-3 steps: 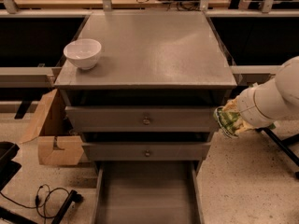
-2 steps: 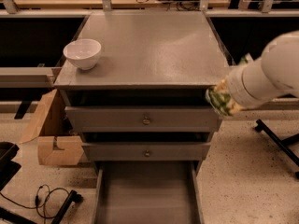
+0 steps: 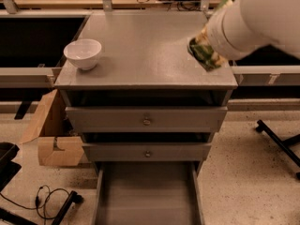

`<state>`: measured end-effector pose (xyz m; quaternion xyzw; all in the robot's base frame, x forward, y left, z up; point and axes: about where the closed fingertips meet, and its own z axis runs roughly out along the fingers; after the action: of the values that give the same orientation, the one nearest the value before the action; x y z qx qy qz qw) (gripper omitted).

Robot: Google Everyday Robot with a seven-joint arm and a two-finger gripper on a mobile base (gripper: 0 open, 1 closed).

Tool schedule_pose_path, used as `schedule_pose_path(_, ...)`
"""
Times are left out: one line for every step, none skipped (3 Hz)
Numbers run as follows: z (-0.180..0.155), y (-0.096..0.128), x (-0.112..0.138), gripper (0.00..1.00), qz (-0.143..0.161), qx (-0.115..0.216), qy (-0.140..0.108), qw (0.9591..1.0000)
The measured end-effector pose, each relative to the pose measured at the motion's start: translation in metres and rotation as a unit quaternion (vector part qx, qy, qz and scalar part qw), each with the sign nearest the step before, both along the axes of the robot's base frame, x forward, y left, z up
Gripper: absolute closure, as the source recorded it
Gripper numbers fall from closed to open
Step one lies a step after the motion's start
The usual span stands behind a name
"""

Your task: Pick green jalapeno chip bag from bottom drawer and place on counter

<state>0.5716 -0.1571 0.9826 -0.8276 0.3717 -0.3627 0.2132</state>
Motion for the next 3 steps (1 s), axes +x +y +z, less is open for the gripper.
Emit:
schedule_pose_path(0.030, 0.035, 0.044, 1.00, 0.083, 0.014, -0.028, 0.9961)
schedule_pose_path(0.013, 0.067, 0.102, 1.00, 0.164, 0.022, -0.011, 0.9862)
schedule_pose_path(-0.039, 0.103, 0.180, 1.00, 0.218, 0.017, 0.040, 0.9750)
